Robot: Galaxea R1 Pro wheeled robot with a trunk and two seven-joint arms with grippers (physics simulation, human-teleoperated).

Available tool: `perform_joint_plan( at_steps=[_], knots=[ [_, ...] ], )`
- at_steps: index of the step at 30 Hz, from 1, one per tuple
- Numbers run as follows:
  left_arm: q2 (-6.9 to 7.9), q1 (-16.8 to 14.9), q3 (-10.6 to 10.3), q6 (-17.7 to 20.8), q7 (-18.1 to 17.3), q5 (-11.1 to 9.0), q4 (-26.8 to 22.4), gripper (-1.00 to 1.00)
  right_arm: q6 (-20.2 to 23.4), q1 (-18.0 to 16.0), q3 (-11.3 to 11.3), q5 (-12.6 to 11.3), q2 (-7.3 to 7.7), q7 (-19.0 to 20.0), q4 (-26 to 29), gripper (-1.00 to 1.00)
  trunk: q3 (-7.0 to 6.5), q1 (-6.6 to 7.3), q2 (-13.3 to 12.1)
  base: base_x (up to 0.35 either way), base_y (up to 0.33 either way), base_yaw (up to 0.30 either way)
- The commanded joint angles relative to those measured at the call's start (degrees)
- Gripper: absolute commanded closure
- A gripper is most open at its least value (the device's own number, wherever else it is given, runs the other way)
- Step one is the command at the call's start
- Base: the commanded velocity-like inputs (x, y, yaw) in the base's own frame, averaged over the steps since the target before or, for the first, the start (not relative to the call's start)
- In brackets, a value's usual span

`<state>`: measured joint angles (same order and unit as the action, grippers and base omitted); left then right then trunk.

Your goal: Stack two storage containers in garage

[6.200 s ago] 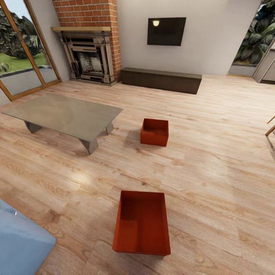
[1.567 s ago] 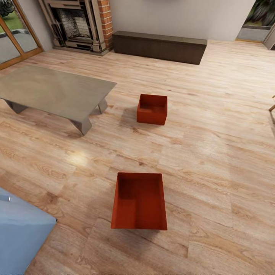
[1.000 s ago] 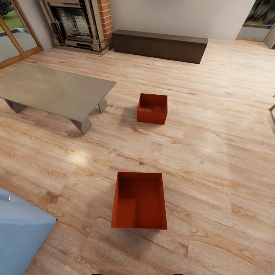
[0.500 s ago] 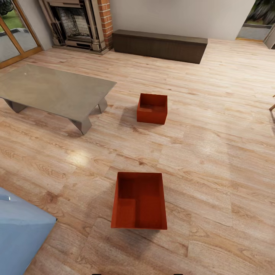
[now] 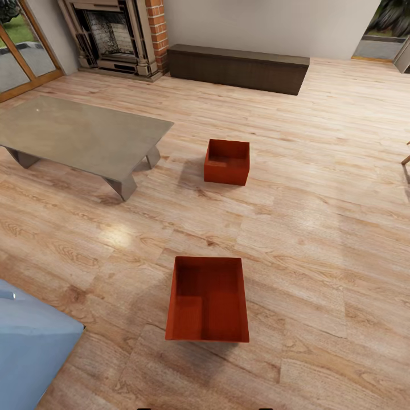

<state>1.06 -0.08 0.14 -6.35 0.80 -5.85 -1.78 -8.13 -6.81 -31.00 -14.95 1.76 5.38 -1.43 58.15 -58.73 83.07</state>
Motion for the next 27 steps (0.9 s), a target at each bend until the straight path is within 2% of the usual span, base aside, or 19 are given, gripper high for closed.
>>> perform_joint_plan(
  at_steps=[1, 27],
  knots=[
    [-0.01, 0.0, 0.0, -0.2, 0.0, -0.6, 0.0, -1.0, -0.3, 0.0, -0.4, -0.6, -0.01, 0.3, -0.2, -1.0, 0.02, 0.0, 0.0, 0.0, 0.0, 0.0],
    [-0.01, 0.0, 0.0, -0.2, 0.0, -0.6, 0.0, -1.0, -0.6, 0.0, -0.5, -0.5, 0.33, 0.3, -0.2, -1.0, 0.02, 0.0, 0.0, 0.0, 0.0, 0.0]
  ],
)
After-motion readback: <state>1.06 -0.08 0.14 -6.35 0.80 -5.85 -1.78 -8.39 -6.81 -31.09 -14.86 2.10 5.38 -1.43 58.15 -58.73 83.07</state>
